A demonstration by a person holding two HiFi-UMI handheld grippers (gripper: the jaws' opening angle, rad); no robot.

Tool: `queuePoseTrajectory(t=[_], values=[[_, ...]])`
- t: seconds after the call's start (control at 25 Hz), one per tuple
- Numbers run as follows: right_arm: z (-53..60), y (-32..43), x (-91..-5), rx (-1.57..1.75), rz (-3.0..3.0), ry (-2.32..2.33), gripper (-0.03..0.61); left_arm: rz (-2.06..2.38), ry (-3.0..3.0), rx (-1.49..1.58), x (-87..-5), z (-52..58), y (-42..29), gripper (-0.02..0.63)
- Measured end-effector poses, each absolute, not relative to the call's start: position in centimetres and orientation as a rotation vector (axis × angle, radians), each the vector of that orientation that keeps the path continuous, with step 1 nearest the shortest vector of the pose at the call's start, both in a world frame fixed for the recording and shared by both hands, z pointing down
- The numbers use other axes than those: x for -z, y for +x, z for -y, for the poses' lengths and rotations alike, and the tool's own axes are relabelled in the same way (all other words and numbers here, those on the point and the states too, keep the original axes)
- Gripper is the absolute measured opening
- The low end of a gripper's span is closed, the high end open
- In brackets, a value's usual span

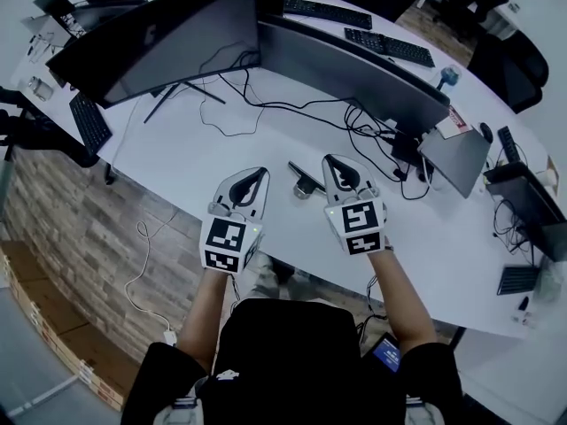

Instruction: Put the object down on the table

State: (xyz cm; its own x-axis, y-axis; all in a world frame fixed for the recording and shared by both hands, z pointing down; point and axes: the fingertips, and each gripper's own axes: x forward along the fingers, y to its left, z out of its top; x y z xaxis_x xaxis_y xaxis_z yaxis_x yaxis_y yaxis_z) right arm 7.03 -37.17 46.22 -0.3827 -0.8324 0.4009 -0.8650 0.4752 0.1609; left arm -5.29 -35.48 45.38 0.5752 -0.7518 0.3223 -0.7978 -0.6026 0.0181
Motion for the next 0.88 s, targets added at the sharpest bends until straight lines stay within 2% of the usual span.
queuePoseTrajectory(t=[0.88], values=[[34.8, 9.1, -33.3, 0.097, 2.401, 1.634, 0.025, 1.412, 2.822, -0.177, -32.4, 34.6, -5.8, 0.014]])
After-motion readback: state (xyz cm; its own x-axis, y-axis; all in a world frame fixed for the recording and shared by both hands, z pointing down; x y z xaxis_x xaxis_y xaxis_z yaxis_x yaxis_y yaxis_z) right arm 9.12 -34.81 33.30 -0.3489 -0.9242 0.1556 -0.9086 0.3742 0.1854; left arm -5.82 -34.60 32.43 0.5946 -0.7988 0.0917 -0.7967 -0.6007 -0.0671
